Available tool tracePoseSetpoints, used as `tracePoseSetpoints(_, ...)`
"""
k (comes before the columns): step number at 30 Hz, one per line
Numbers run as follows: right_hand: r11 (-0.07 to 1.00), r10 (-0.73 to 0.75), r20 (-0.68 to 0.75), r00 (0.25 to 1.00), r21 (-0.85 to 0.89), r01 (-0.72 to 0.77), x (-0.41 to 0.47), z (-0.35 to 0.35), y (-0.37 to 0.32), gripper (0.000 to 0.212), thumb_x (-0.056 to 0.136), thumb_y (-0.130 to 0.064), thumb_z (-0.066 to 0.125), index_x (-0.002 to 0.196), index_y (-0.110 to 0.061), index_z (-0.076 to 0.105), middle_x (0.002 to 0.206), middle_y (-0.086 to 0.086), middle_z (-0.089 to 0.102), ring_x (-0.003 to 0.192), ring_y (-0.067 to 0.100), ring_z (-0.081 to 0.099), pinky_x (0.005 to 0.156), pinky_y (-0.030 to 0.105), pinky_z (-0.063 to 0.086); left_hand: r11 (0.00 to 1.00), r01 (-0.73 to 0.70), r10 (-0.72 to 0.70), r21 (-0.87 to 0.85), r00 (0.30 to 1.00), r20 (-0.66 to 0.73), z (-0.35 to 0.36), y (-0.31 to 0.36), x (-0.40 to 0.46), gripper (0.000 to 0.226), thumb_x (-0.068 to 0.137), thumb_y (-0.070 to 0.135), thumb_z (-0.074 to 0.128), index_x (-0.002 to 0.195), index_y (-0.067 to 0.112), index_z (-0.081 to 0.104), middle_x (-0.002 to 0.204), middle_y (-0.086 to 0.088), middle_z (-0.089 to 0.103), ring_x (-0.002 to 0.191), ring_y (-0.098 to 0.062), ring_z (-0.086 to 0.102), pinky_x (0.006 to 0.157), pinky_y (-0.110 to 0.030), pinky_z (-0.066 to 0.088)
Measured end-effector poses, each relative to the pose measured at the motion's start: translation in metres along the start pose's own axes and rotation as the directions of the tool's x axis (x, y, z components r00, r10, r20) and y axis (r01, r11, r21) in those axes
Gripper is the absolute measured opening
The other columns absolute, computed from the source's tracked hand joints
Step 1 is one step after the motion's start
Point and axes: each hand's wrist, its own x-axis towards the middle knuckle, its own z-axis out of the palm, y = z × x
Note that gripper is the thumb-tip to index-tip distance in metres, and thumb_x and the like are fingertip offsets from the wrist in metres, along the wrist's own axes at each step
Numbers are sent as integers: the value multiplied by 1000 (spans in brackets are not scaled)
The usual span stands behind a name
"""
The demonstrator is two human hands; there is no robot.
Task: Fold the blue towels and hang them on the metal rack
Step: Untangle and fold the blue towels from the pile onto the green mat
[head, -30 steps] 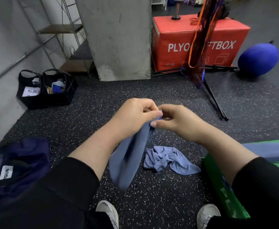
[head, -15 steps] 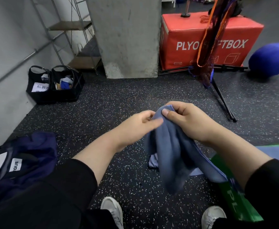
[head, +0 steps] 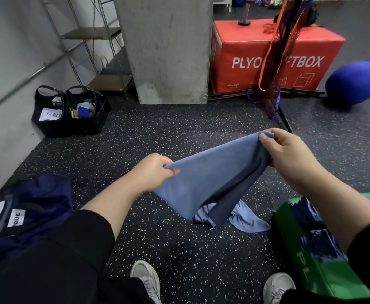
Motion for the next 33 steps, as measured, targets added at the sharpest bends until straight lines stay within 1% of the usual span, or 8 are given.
tracePoseSetpoints(5, 996, 58, -124, 991, -55, -65, -2, -3, 6, 38, 85, -53, 51, 94, -18, 65, 76, 13, 60, 73, 19, 51, 76, 61, 54, 999, 39, -34, 21, 975, -219, -12, -17, 0, 28, 101, 22, 58, 76, 11, 61, 61, 2, 47, 56, -16, 39, 52, -32, 25)
tracePoseSetpoints(9, 994, 63, -226, 972, -73, -81, -1, -4, 1, 27, 99, -33, 51, 95, -9, 64, 79, 6, 57, 76, 20, 47, 67, 39, 39, 956, -2, -124, -292, 902, -413, -13, -15, 1, 18, 98, 21, 62, 85, 12, 69, 66, 2, 54, 60, -16, 41, 56, -31, 28)
tracePoseSetpoints(15, 985, 172, -198, 965, 11, -173, 2, 3, 4, 33, 84, -39, 53, 88, -8, 64, 70, 5, 48, 70, 20, 44, 64, 40, 40, 698, -51, -248, -714, 918, -308, -6, -4, 8, 23, 94, 22, 71, 79, 6, 62, 76, -10, 64, 70, -20, 58, 70, -36, 51)
tracePoseSetpoints(18, 965, 257, -132, 957, 90, -247, 3, 12, 4, 34, 82, -35, 56, 85, -3, 64, 71, 8, 47, 69, 22, 45, 60, 42, 43, 619, 26, -283, -785, 940, -191, 3, 12, 10, 18, 98, 20, 66, 83, 12, 61, 72, -7, 64, 64, -21, 59, 63, -31, 55)
tracePoseSetpoints(21, 915, 348, -8, 937, 221, -338, 3, 25, 4, 23, 95, -21, 57, 83, -6, 68, 80, 13, 55, 75, 24, 53, 64, 40, 49, 549, 101, -301, -830, 950, -83, 17, 25, 10, 19, 99, 22, 64, 92, 4, 65, 80, -10, 69, 69, -24, 63, 68, -37, 58)
tracePoseSetpoints(26, 890, 354, 120, 927, 261, -374, 1, 48, 5, 27, 96, -20, 57, 93, 4, 69, 85, 19, 65, 78, 28, 60, 71, 42, 52, 772, -91, -135, -629, 943, -303, 40, 50, 13, 35, 88, 30, 75, 76, -1, 62, 62, -4, 51, 59, -15, 39, 57, -31, 33)
tracePoseSetpoints(31, 869, 332, 203, 921, 313, -382, 0, 69, -2, 27, 101, -16, 56, 96, 6, 71, 86, 20, 72, 74, 25, 64, 59, 31, 55, 834, -179, -34, -522, 927, -373, 55, 72, 17, 30, 87, 29, 79, 71, 7, 65, 64, -8, 65, 57, -11, 47, 56, -30, 39)
tracePoseSetpoints(33, 857, 326, 230, 917, 337, -390, 3, 76, -5, 28, 99, -15, 57, 101, 11, 67, 84, 17, 63, 75, 25, 58, 66, 35, 52, 858, -188, -3, -478, 929, -371, 57, 75, 19, 28, 87, 30, 79, 72, 9, 68, 69, -6, 69, 58, -9, 50, 56, -30, 41)
